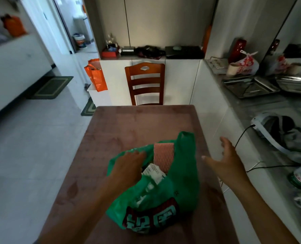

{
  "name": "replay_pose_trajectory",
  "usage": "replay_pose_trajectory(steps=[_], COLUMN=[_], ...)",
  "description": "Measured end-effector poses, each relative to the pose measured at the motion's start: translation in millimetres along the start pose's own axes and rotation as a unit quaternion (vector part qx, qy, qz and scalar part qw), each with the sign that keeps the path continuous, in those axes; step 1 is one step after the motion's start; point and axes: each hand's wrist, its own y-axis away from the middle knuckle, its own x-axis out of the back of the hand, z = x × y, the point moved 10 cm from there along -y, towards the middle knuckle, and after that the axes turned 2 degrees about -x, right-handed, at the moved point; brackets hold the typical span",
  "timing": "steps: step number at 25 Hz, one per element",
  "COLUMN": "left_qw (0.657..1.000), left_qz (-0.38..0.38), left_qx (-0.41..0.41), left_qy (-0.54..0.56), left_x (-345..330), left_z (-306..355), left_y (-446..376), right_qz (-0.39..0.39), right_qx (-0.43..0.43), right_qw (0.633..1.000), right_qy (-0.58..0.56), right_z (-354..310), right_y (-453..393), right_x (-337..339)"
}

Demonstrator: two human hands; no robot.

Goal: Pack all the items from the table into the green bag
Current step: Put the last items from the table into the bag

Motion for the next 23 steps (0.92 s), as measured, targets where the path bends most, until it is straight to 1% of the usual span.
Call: replay_pose_trajectory(steps=[1,2,3,5,6,7,8,9,10,11,12,13,14,15,16,17,18,19,20,21,22,23], left_qw=[0.997,0.993,0.989,0.99,0.992,0.994,0.996,0.998,0.999,0.999,0.999,0.997,0.987,0.967,0.949,0.94,0.939,0.931,0.91,0.873,0.817,0.752], left_qz=[0.066,0.111,0.131,0.121,0.112,0.101,0.07,0.039,0.018,0.004,0.011,0.027,0.057,0.092,0.143,0.19,0.228,0.26,0.282,0.29,0.276,0.236], left_qx=[-0.001,0.012,0.038,0.071,0.053,0.013,-0.021,-0.038,-0.036,-0.021,-0.005,0.004,0.012,0.033,0.049,0.063,0.077,0.109,0.155,0.207,0.247,0.277], left_qy=[-0.028,-0.048,-0.054,-0.015,0.017,0.042,0.051,0.04,0.029,0.027,0.039,0.075,0.151,0.236,0.276,0.277,0.245,0.231,0.259,0.333,0.442,0.55], left_x=[17,28,29,11,-2,-15,-30,-45,-55,-64,-63,-54,-38,-20,1,23,46,64,77,78,71,54], left_z=[-6,-16,-33,-54,-49,-33,-15,-1,7,7,2,-7,-20,-41,-66,-90,-111,-132,-151,-166,-174,-172], left_y=[14,31,49,76,83,83,78,71,61,50,41,39,44,54,65,77,89,99,104,102,95,87], right_qz=[-0.028,-0.052,-0.062,-0.048,-0.057,-0.084,-0.115,-0.138,-0.15,-0.15,-0.134,-0.107,-0.074,-0.037,0.0,0.029,0.048,0.059,0.061,0.058,0.051,0.042], right_qx=[-0.035,-0.055,-0.055,-0.018,-0.002,0.007,0.011,0.011,0.015,0.026,0.044,0.056,0.055,0.043,0.028,0.012,-0.002,-0.011,-0.014,-0.011,-0.006,0.001], right_qw=[0.996,0.986,0.981,0.984,0.983,0.981,0.981,0.982,0.984,0.986,0.989,0.991,0.992,0.991,0.987,0.98,0.974,0.97,0.967,0.964,0.961,0.959], right_qy=[-0.081,-0.148,-0.175,-0.171,-0.173,-0.172,-0.156,-0.131,-0.095,-0.061,-0.044,-0.054,-0.084,-0.121,-0.161,-0.195,-0.221,-0.235,-0.246,-0.258,-0.272,-0.28], right_z=[9,10,5,-17,-30,-40,-48,-52,-55,-58,-65,-70,-73,-70,-67,-62,-57,-56,-60,-65,-70,-74], right_y=[-3,-4,-4,-2,2,6,9,10,12,13,16,17,18,18,17,13,8,3,0,-3,-6,-6], right_x=[-9,-19,-28,-42,-53,-67,-83,-98,-108,-114,-113,-104,-89,-70,-48,-29,-15,-6,0,1,0,-2])
